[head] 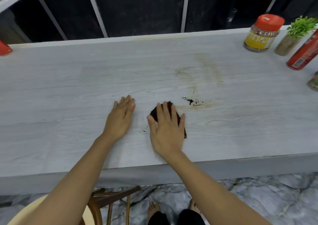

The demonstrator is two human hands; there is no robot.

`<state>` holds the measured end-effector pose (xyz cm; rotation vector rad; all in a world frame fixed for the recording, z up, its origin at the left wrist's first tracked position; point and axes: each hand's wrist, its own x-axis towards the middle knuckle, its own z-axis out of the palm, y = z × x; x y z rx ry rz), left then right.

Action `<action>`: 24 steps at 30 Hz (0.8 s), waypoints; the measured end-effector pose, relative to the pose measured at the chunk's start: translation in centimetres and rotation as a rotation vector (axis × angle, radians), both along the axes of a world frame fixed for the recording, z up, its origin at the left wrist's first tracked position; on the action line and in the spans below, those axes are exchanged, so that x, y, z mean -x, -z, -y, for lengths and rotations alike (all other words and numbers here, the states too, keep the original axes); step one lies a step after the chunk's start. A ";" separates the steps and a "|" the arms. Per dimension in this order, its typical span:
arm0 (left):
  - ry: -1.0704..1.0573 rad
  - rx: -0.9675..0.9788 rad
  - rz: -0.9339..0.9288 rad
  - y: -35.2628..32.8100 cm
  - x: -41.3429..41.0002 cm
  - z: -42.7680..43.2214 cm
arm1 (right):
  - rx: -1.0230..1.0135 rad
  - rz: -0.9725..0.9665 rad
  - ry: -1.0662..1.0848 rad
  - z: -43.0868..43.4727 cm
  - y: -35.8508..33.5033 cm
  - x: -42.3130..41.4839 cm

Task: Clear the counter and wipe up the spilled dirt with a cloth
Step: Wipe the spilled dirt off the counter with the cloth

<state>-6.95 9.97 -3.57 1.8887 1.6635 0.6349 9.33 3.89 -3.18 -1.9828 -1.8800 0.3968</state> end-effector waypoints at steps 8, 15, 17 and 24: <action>-0.059 -0.019 0.249 -0.5 0.8 0.5 | 0.045 0.163 -0.166 1.5 -0.2 -3.8; -0.089 0.042 0.345 -1.0 -0.1 -0.6 | -0.110 -0.083 -0.111 -0.6 0.8 -1.7; -0.055 0.032 0.395 -1.5 -0.7 -1.5 | -0.154 -0.280 -0.131 -0.5 0.6 -3.2; 0.144 -0.022 0.121 -1.7 -4.3 -9.1 | -0.078 -0.020 0.369 -3.6 -0.2 -16.4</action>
